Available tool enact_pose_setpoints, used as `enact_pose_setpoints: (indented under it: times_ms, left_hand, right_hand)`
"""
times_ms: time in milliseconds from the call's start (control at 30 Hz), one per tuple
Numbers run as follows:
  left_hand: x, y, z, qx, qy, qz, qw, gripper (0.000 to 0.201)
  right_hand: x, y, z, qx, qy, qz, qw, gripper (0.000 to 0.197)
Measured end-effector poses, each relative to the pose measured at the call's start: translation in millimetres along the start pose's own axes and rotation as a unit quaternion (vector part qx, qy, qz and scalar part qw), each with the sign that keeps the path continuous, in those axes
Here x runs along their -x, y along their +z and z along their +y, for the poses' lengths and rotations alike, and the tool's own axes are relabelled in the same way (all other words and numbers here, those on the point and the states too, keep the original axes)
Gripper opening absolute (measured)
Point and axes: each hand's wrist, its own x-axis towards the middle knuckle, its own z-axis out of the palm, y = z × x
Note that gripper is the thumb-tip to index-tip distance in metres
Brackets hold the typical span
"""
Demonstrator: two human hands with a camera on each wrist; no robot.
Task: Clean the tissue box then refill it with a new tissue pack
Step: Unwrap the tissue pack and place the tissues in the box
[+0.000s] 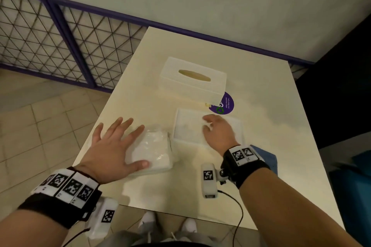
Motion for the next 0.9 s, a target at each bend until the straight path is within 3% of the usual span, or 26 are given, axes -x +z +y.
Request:
enact_pose_setpoints:
  times_ms: [67, 167, 233, 300, 500, 667, 733, 833, 900]
  left_hand:
    - [0.0, 4.6, -1.9, 0.005, -0.016, -0.01, 1.0, 0.093]
    - [0.0, 17.0, -2.7, -0.005, -0.043, -0.058, 0.997, 0.089]
    - [1.1, 23.3, -2.5, -0.006, -0.051, -0.071, 0.996, 0.09]
    - [2.0, 28.9, -3.4, -0.005, -0.052, -0.068, 0.996, 0.089]
    - [2.3, 38.7, -8.6, 0.014, -0.051, -0.032, 0.998, 0.089]
    - [11.8, 48.7, -11.5, 0.032, -0.034, 0.029, 0.998, 0.084]
    - [15.3, 54.1, -11.1, 0.029, -0.03, 0.044, 0.998, 0.081]
    - [16.4, 58.6, -11.0, 0.019, -0.027, 0.055, 0.998, 0.079]
    - [15.3, 60.4, -11.8, 0.01, -0.024, 0.06, 0.998, 0.079]
  right_hand:
    - [10.6, 16.1, -31.1, -0.024, -0.081, -0.05, 0.995, 0.027]
    - [21.7, 38.1, -66.7, -0.046, -0.182, -0.156, 0.97, 0.036]
    - [24.6, 51.3, -80.8, 0.001, -0.201, -0.226, 0.953, 0.042]
    - [26.9, 58.5, -88.9, 0.064, -0.173, -0.264, 0.947, 0.04]
    - [26.6, 49.1, -84.9, 0.068, -0.123, -0.263, 0.954, 0.036]
    - [22.7, 41.1, -58.0, 0.21, 0.012, -0.288, 0.934, 0.018]
    - [19.9, 37.8, -62.9, 0.15, 0.033, -0.229, 0.961, 0.012]
    - [17.0, 36.8, -83.0, 0.039, 0.0, -0.126, 0.991, 0.031]
    - [16.8, 41.8, -94.9, -0.003, -0.035, -0.133, 0.991, 0.035]
